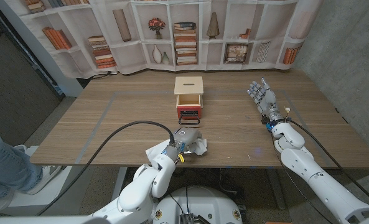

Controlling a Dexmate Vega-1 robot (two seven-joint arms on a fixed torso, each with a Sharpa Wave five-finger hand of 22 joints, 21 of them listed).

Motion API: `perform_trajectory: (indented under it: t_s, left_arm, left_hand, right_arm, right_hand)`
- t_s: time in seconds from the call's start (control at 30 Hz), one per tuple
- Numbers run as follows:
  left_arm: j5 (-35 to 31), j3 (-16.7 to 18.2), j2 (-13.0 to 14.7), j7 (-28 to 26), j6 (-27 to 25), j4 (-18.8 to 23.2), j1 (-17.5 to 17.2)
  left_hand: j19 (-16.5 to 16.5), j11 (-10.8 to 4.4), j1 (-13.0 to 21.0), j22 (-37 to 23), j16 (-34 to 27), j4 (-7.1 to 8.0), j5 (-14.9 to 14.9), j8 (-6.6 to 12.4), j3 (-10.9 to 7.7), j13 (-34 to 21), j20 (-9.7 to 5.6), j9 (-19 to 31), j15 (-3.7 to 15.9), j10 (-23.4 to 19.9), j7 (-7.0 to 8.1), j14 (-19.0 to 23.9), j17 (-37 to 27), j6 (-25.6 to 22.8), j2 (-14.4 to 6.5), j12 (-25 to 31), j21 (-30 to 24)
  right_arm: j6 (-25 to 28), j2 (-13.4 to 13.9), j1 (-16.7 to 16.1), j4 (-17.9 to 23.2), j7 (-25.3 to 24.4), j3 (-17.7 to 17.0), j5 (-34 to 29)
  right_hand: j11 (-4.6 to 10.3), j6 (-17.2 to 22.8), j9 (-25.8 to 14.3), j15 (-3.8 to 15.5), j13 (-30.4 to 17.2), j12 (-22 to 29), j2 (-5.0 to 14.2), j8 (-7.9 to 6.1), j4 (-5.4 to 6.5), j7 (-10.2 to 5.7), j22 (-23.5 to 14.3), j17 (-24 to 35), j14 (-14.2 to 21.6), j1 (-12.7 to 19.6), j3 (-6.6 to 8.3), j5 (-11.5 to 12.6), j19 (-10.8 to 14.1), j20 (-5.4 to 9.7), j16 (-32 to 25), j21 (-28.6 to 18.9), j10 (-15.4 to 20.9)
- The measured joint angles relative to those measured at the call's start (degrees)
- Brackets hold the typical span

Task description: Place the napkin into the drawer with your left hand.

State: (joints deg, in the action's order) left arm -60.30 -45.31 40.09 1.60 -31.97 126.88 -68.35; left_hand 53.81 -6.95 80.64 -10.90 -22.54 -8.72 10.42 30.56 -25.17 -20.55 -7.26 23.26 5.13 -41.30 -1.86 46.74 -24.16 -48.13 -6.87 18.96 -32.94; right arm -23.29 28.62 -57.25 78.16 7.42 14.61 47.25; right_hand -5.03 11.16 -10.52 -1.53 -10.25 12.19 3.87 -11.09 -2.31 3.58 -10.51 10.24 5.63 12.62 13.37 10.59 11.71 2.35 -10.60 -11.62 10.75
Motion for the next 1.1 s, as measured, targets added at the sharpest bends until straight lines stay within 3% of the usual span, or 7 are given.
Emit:
perform_trajectory:
  t_s: [0.83, 1.1]
  left_arm:
    - [-2.3, 2.0, 0.2, -0.1, -0.8, 3.3, -1.2]
    - [0.0, 3.6, 0.5, -0.1, 0.5, 4.6, -1.6]
  left_hand:
    - [-0.2, -0.12, 0.3, 0.0, 0.5, 0.18, 0.0, 1.32, 0.63, -1.6, -0.2, 1.5, -0.12, -0.2, -0.08, 0.5, -1.9, -0.1, 0.3, 0.0, -1.8]
    - [-0.2, -0.11, 0.3, 0.0, 0.2, 0.41, 0.0, 1.32, 0.86, -1.9, -0.19, 1.6, -0.22, -0.3, -0.08, 0.6, -2.1, -0.1, 0.3, 0.0, -2.4]
  right_arm:
    - [-0.1, 0.4, -0.2, 0.5, -0.1, -0.3, 0.1]
    - [-0.1, 0.5, -0.2, 0.5, 0.0, -0.6, 0.2]
  right_hand:
    - [0.0, 0.0, 0.0, 0.0, 0.0, 0.0, 0.0, 0.0, 0.0, 0.0, 0.0, 0.0, 0.0, 0.0, 0.0, 0.0, 0.0, 0.0, 0.0, 0.0, 0.0]
    - [0.0, 0.0, 0.0, 0.0, 0.0, 0.0, 0.38, 0.0, 0.0, 0.0, 0.0, 0.0, 0.0, 0.4, 0.0, 0.0, 0.0, 0.0, 0.0, 0.0, 0.0]
